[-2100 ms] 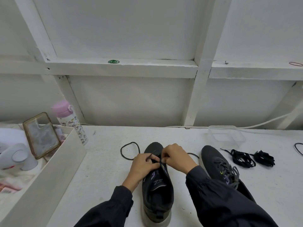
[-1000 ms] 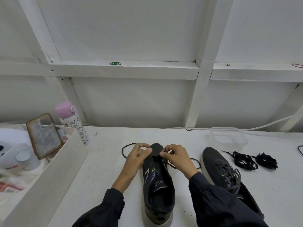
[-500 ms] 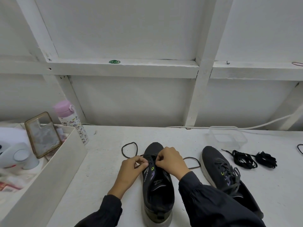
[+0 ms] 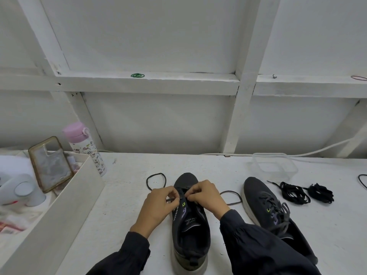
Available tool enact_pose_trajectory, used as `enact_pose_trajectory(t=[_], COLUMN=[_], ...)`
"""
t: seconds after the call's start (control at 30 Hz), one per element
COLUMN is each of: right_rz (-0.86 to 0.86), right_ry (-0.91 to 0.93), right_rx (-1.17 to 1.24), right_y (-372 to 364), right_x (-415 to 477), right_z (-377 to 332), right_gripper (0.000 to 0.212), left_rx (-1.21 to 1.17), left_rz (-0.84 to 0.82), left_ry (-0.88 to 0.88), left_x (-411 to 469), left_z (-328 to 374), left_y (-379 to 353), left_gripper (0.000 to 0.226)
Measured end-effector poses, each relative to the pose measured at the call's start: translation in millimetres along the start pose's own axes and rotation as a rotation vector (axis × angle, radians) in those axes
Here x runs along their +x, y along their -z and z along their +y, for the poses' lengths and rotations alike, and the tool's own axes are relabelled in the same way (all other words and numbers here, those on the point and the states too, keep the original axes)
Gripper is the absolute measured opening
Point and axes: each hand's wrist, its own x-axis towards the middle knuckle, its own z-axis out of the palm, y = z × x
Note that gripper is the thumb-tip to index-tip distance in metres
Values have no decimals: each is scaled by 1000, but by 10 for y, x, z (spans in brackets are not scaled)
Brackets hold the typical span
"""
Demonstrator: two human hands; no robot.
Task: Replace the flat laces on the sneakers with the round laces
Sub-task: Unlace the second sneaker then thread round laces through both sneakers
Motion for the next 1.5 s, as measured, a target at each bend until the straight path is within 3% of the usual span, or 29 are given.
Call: enact_pose_trajectory(t=[0.33,0.6,1.0,1.5], right_rz=[22,55,63,74], right_ry=[-15,-12,3,13], right_rx=[91,12,107,81], right_y=[-32,-115,-116,-159], right_x=[-11,11,14,15], right_z=[43,70,133,143], right_gripper=[23,24,11,17], left_rx=[99,69,4,-198], left_rz=[-17,-114,-26,30], left_ry=[18,-2,-8,65], left_x=[93,132,57,30], left_z=[107,33,26,-53], left_y=[19,67,15,-69], left_gripper=[10,12,7,15])
